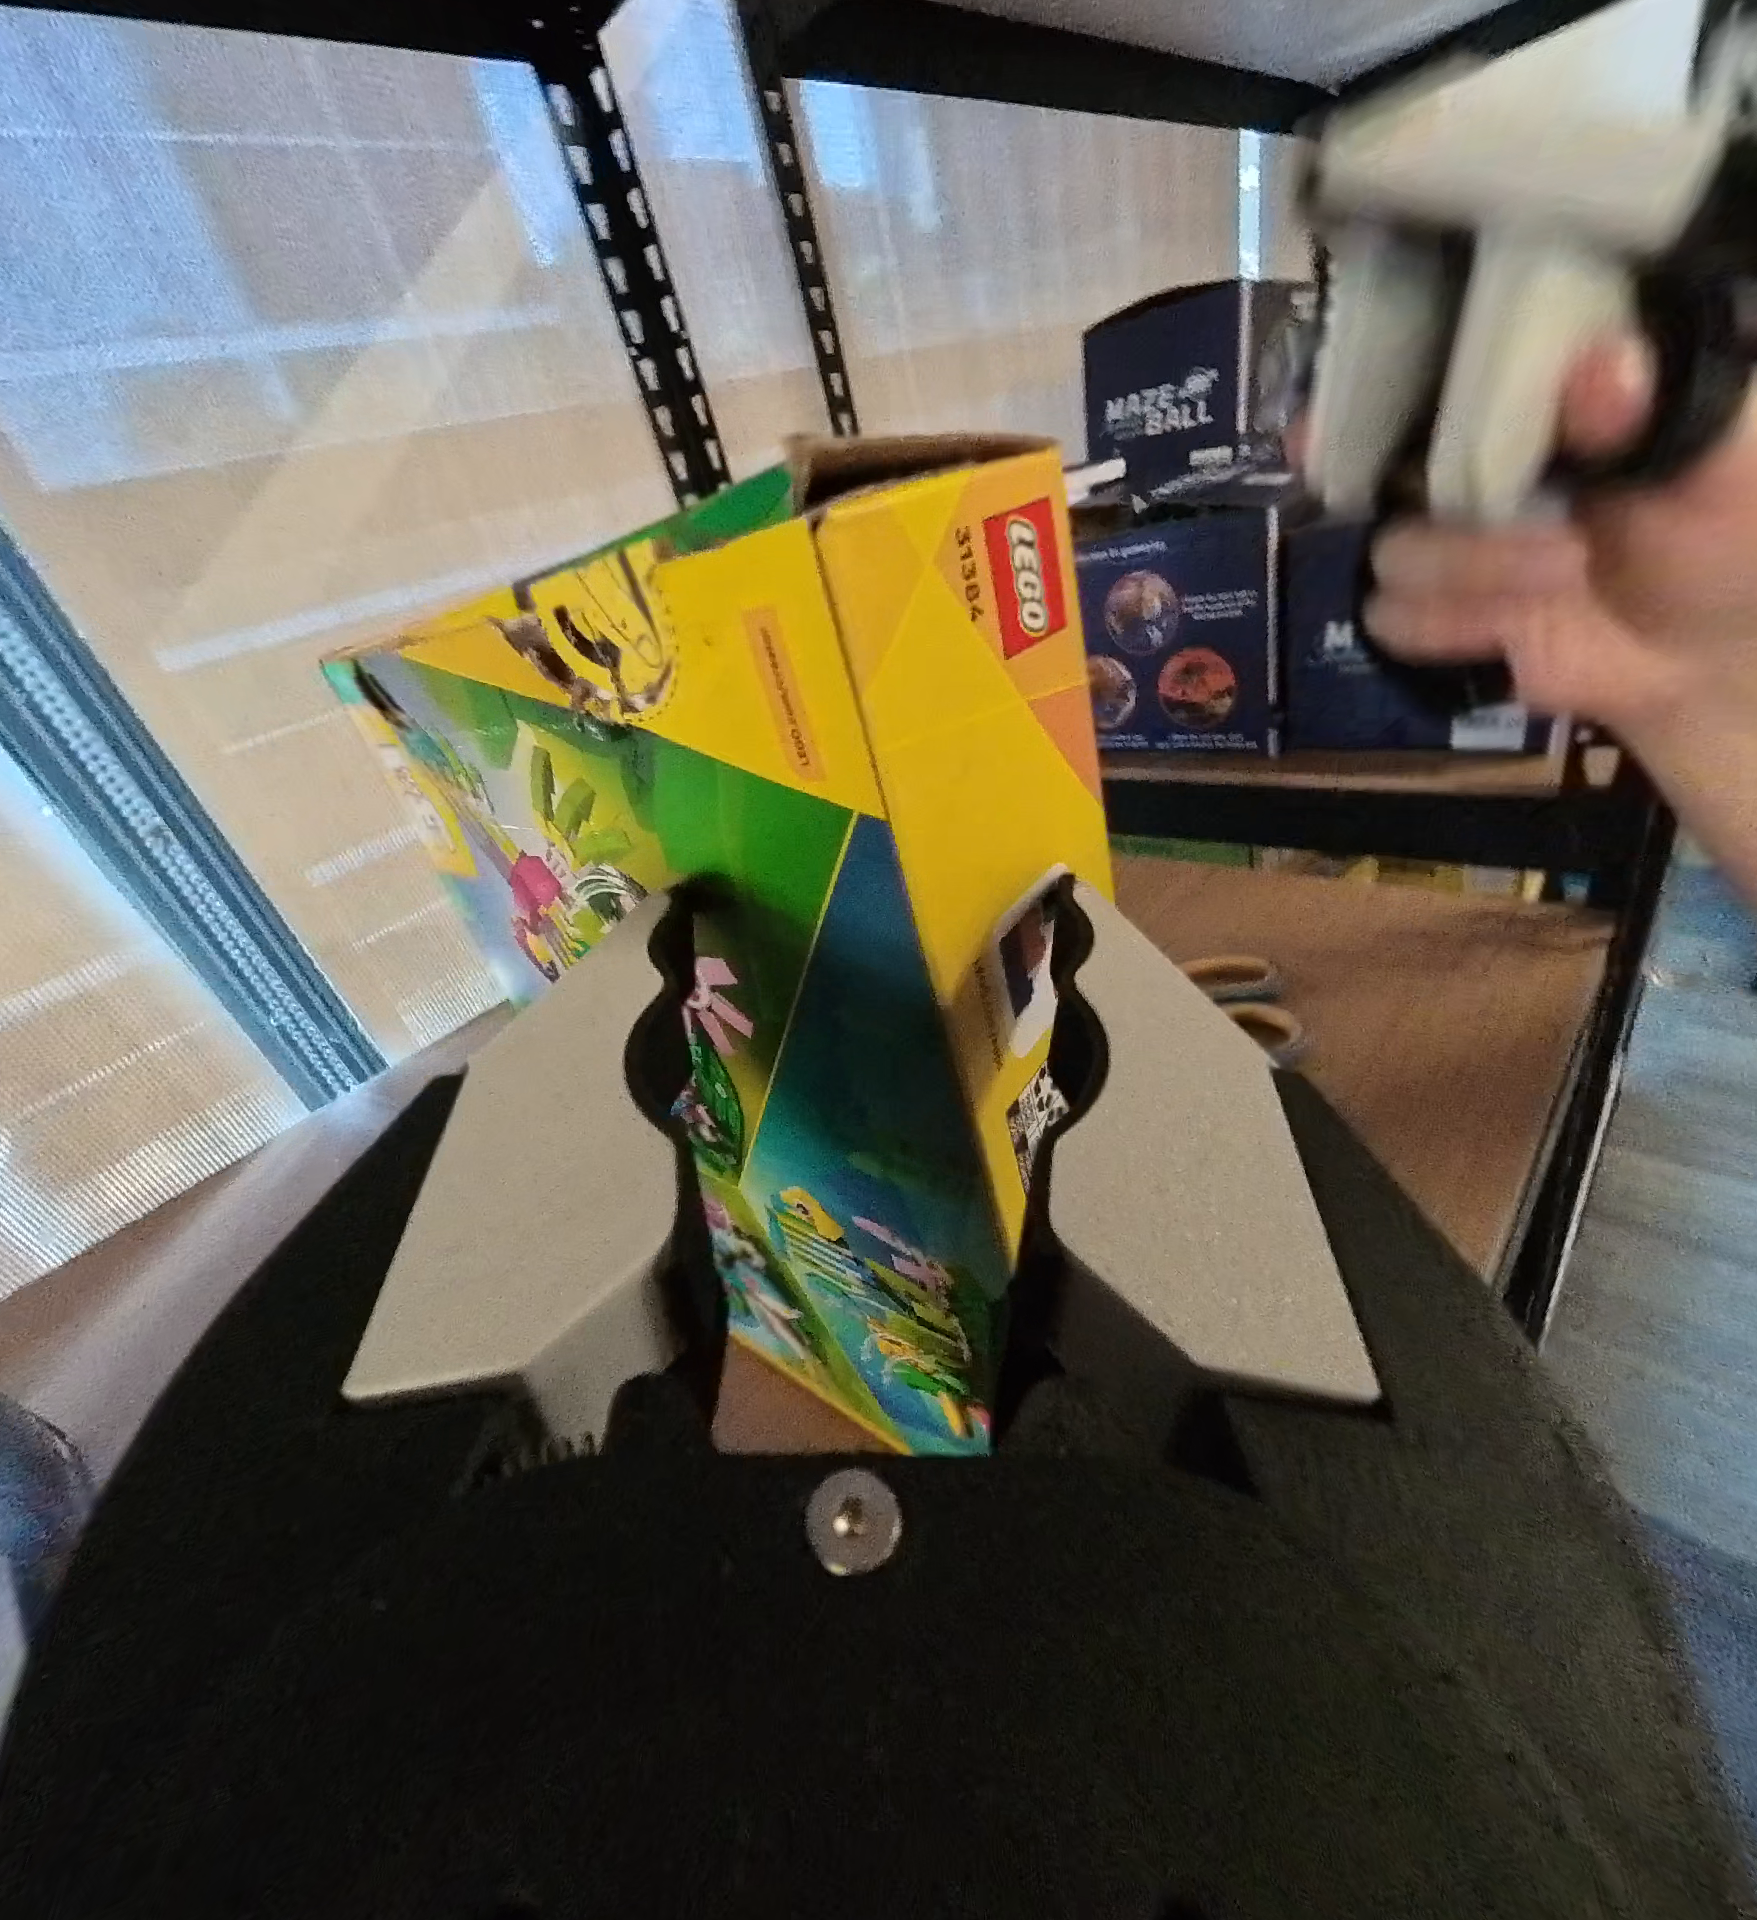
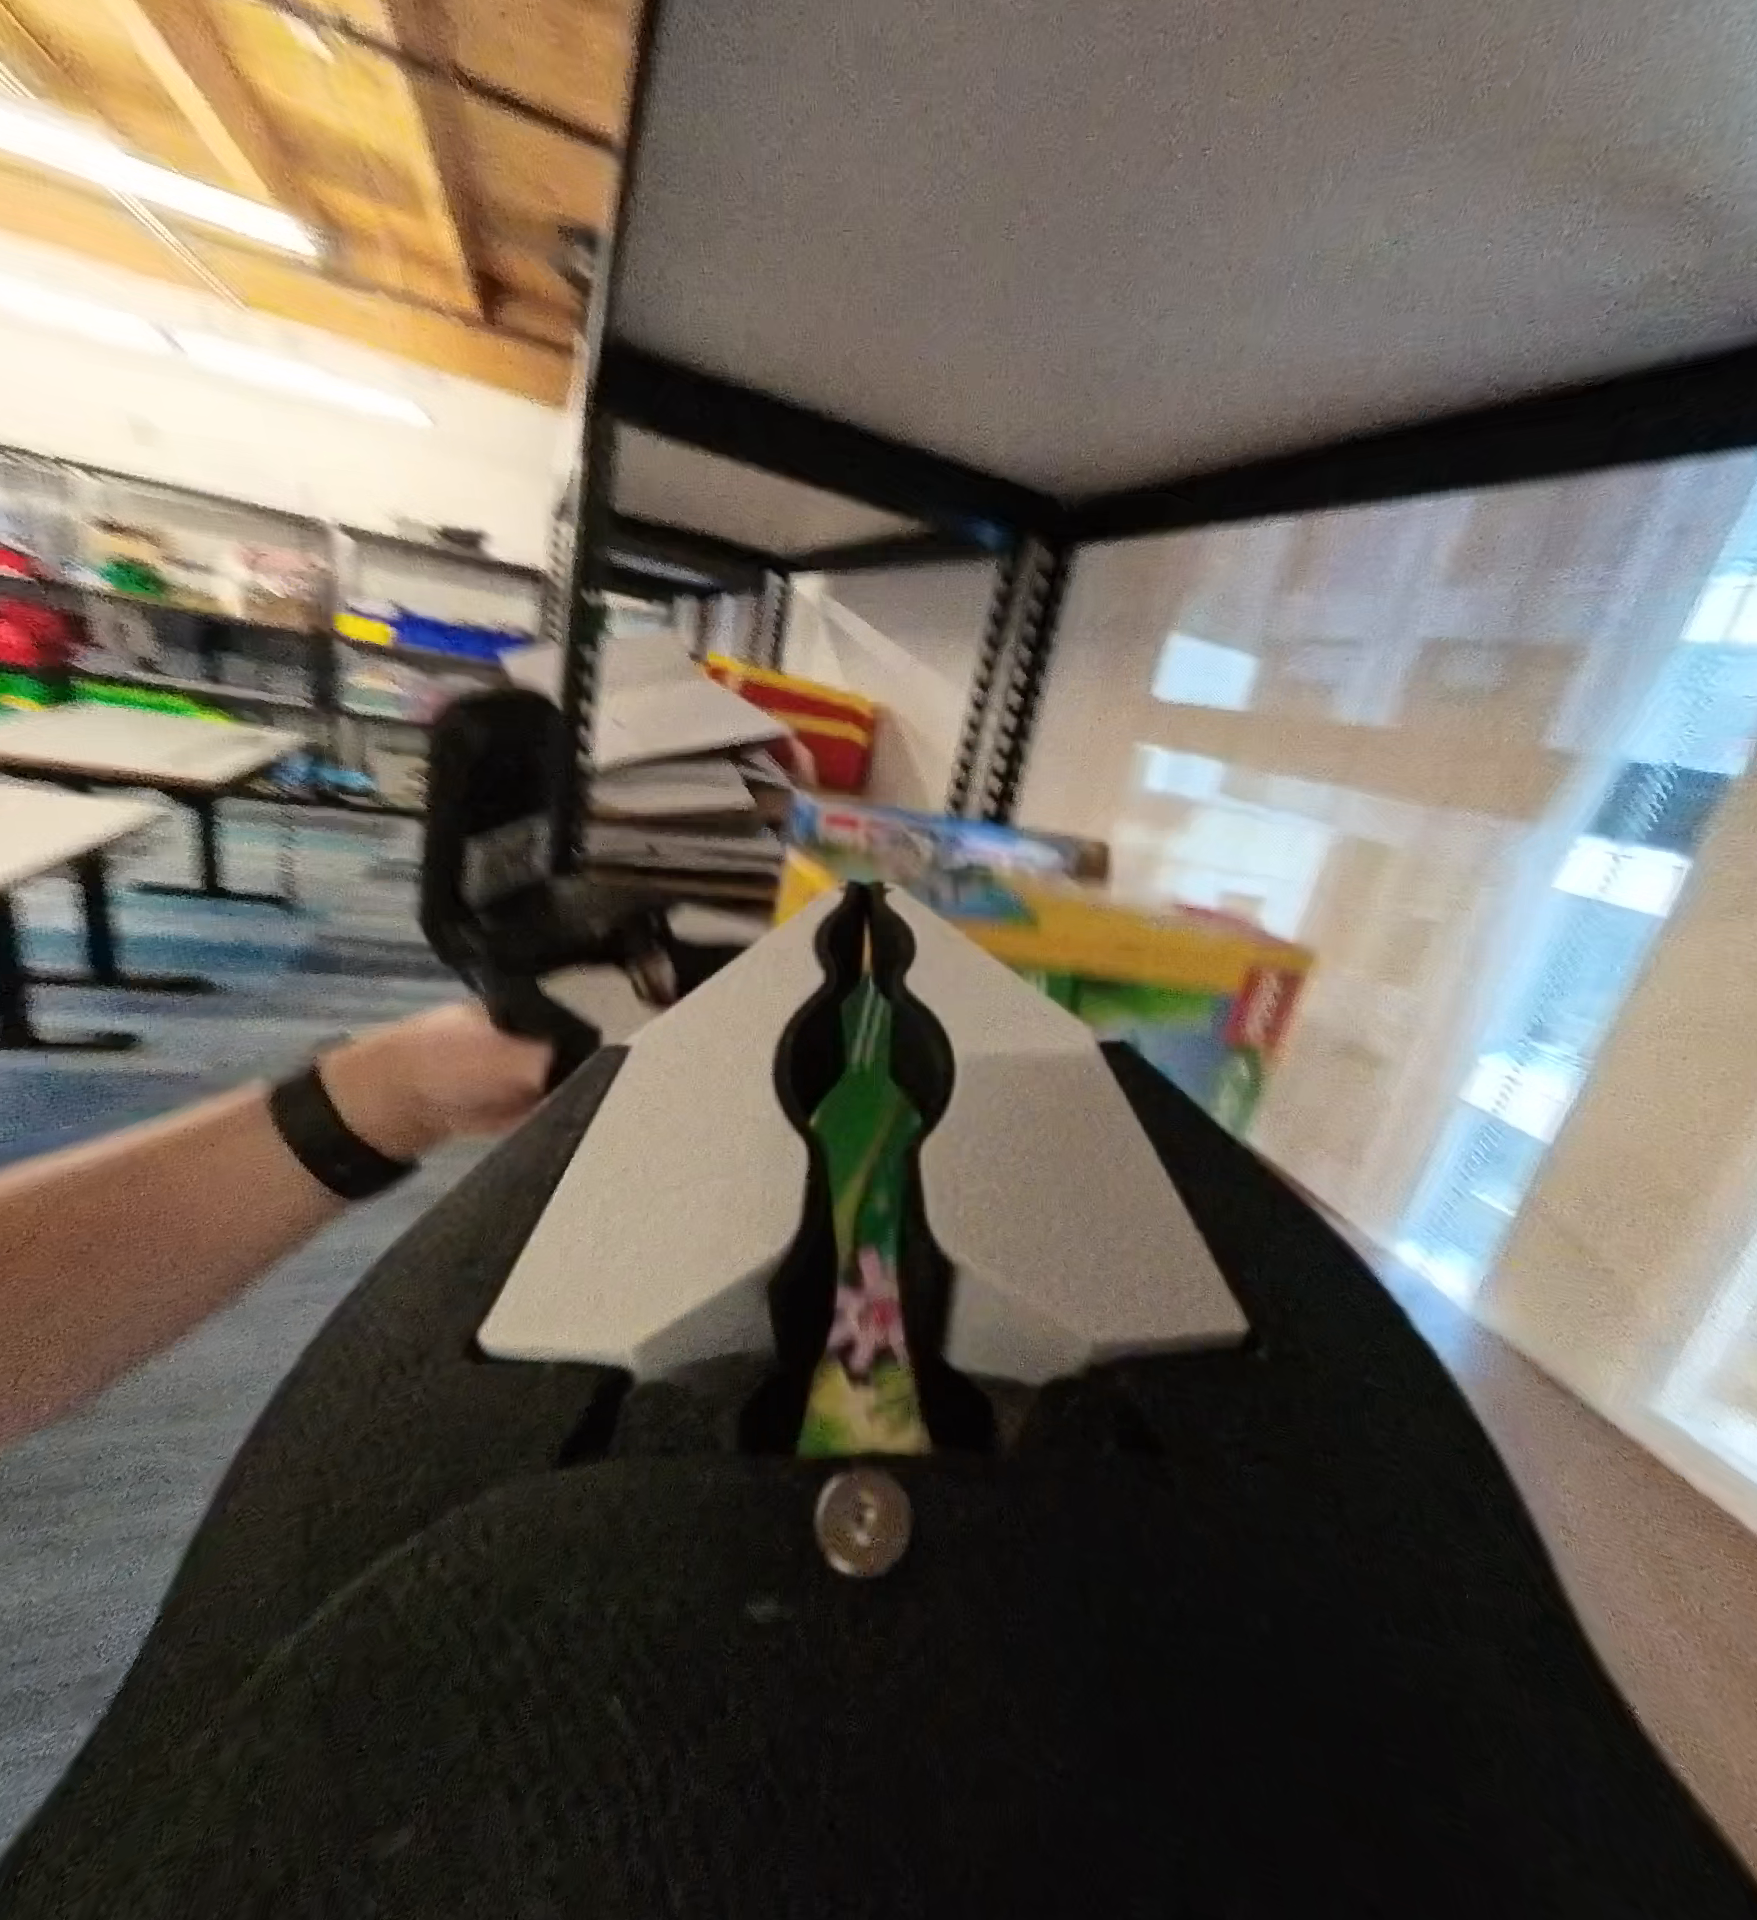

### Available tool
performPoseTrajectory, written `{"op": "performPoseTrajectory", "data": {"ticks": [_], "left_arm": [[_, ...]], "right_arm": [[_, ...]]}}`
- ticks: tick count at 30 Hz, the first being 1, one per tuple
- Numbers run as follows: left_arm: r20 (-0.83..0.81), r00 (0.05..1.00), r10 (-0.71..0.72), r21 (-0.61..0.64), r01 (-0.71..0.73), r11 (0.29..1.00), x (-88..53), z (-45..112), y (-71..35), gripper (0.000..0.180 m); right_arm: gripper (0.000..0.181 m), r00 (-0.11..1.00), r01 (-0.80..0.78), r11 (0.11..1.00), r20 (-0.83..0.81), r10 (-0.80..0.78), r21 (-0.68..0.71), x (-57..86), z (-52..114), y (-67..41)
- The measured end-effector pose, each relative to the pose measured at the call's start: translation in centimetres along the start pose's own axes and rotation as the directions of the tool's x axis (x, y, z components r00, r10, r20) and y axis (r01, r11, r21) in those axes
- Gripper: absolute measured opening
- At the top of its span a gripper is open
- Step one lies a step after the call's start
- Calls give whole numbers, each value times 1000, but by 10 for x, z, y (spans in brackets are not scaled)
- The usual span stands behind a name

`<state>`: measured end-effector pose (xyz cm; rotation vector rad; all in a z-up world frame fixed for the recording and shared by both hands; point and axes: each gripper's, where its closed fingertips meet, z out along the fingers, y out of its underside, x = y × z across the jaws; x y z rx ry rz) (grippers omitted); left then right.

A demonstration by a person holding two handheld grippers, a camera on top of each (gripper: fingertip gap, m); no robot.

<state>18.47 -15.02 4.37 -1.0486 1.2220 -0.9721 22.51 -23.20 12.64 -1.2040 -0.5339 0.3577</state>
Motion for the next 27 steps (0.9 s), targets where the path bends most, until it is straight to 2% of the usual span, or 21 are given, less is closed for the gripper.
{"op": "performPoseTrajectory", "data": {"ticks": [1,2,3,6,7,9,10,11,12,14,18,22,24,27], "left_arm": [[-21,1000,20,-13,-20,1000,-3,-3,1,66],[-39,999,33,-32,-35,999,-7,-5,2,65],[-60,997,41,-49,-44,998,-11,-7,3,65],[-104,994,13,-94,-23,995,-20,-12,6,63],[-107,994,0,-107,-11,994,-21,-14,7,62],[-112,994,-4,-142,-12,990,-18,-22,11,47],[-105,994,5,-151,-21,988,-15,-28,14,49],[-81,997,15,-151,-27,988,-14,-35,16,58],[-48,998,30,-151,-37,988,-15,-44,19,64],[27,998,61,-166,-56,984,-21,-68,34,63],[89,991,97,-332,-63,941,-32,-119,98,59],[43,997,56,-441,-32,897,-39,-151,149,58],[14,994,106,-506,-84,858,-46,-161,170,55],[-85,986,145,-511,-168,843,-45,-163,183,52]], "right_arm": [[0,998,-46,999,53,45,13,1,12,-20],[0,989,-97,995,113,100,-31,1,29,-29],[0,978,-115,984,158,135,-133,1,48,-27],[0,966,-91,907,185,182,-412,6,97,4],[0,957,-93,885,204,206,-457,2,109,11],[0,950,-72,835,216,223,-546,-6,124,28],[0,959,-30,799,207,191,-600,-6,127,41],[1,962,20,757,220,164,-653,-8,126,55],[0,964,13,760,209,163,-650,-8,129,55],[0,967,38,742,212,142,-670,-9,128,57],[0,974,115,710,221,59,-695,-9,127,58],[0,984,73,735,168,55,-674,-7,128,56],[0,990,41,752,129,59,-658,-5,125,56],[0,994,-18,779,73,82,-627,-4,123,55]]}}
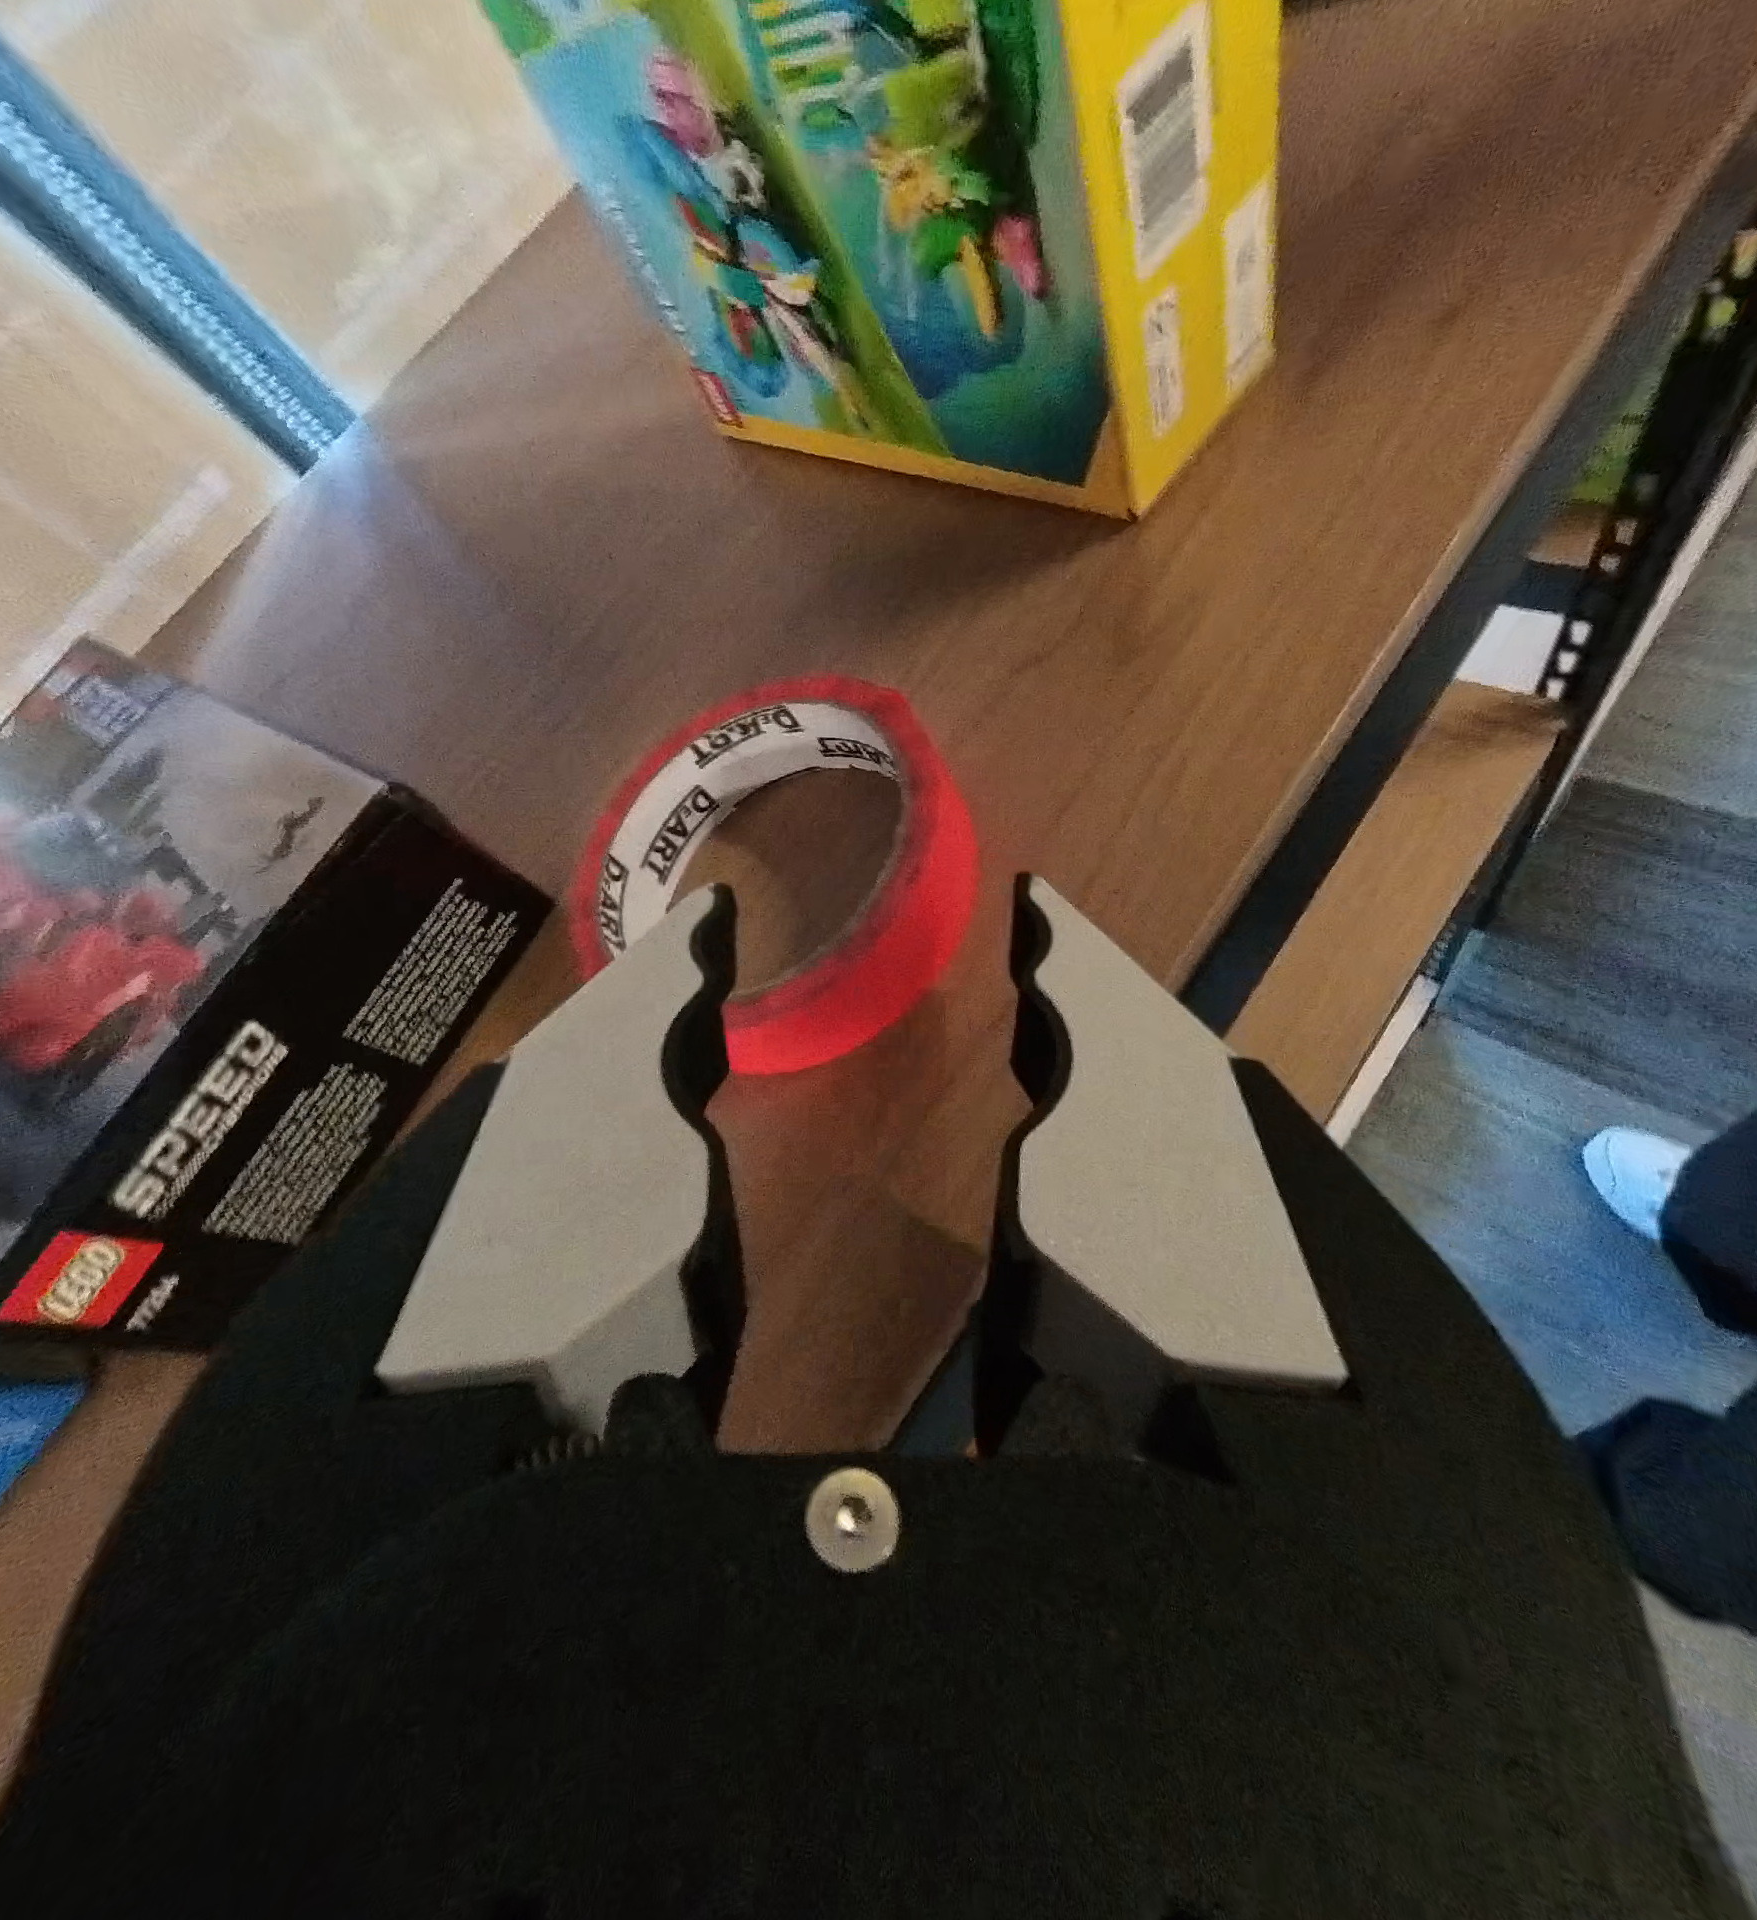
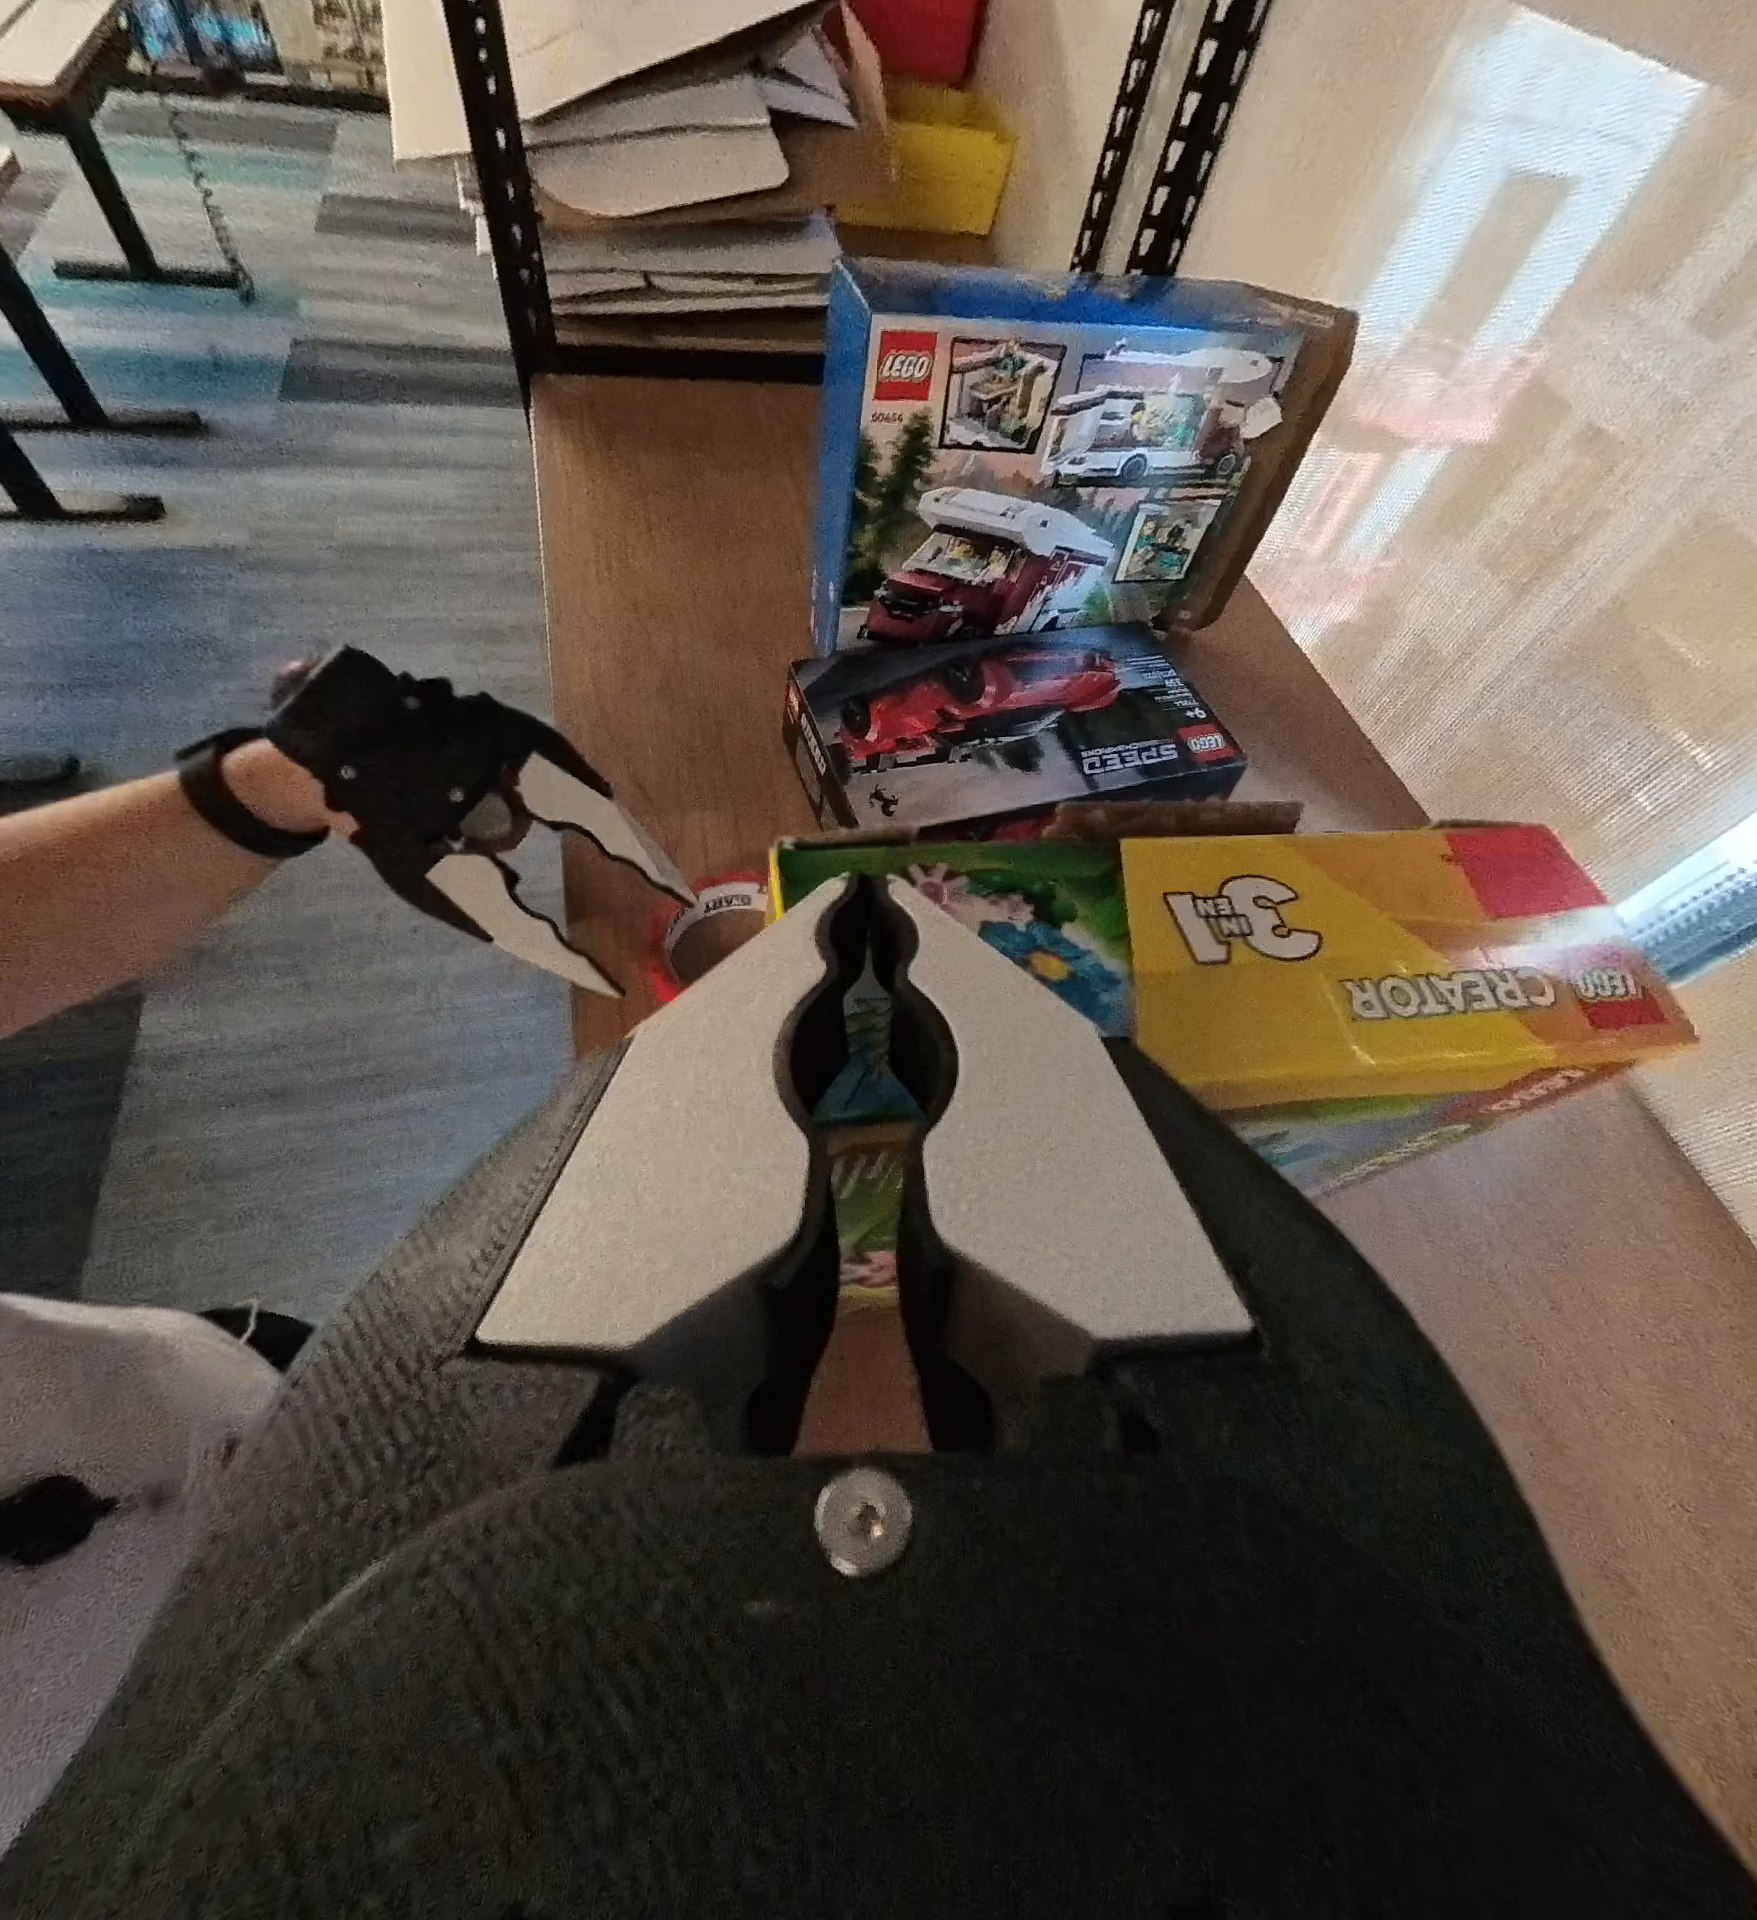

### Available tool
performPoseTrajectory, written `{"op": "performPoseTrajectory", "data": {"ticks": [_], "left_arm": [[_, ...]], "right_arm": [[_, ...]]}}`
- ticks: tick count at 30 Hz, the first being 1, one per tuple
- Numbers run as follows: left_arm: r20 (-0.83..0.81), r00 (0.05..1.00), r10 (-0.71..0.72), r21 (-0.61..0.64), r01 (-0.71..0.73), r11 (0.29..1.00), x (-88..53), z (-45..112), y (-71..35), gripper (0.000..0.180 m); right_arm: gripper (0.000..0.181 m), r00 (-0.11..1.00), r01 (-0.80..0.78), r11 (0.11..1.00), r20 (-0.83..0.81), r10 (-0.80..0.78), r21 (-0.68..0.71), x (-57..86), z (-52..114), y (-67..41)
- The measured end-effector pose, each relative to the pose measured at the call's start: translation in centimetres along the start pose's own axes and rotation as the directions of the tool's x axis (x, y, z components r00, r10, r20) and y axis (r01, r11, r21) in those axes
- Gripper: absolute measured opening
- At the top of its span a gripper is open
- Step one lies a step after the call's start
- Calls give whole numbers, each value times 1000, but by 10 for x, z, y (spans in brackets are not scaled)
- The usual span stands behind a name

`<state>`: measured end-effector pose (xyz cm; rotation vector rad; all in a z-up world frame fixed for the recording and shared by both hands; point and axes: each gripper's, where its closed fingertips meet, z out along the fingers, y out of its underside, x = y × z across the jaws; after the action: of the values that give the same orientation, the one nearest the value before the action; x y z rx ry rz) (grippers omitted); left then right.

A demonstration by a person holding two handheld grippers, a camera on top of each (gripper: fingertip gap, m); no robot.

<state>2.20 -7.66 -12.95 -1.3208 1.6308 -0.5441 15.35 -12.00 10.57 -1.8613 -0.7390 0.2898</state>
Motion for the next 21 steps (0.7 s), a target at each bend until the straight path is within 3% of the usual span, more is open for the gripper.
{"op": "performPoseTrajectory", "data": {"ticks": [3,6,7,9,12,14,16,18,21], "left_arm": [[-104,992,77,1,-77,997,3,5,0,51],[-244,962,125,-24,-135,991,13,14,-1,38],[-284,949,135,-72,-161,984,15,18,5,24],[-318,939,132,-120,-178,977,14,24,9,13],[-453,891,34,-66,-71,995,25,11,0,8],[-662,749,-37,54,96,994,45,-26,-19,8],[-835,551,-2,122,188,975,58,-77,-28,8],[-915,398,69,151,179,972,68,-118,-24,8],[-982,157,104,119,91,989,84,-164,-10,8]], "right_arm": [[0,999,-32,999,-27,33,43,1,1,-1],[0,996,-63,995,-65,68,81,1,1,-3],[2,994,-41,994,-100,51,99,3,-1,-5],[29,966,30,984,-258,16,173,9,-15,-11],[31,916,198,892,-400,-22,405,-37,-52,-25],[21,925,294,821,-363,-115,489,-98,-53,-15],[21,957,285,814,-193,-215,506,-158,-27,11],[51,944,234,835,88,-317,498,-216,13,40],[68,915,291,870,149,-374,398,-230,87,67]]}}
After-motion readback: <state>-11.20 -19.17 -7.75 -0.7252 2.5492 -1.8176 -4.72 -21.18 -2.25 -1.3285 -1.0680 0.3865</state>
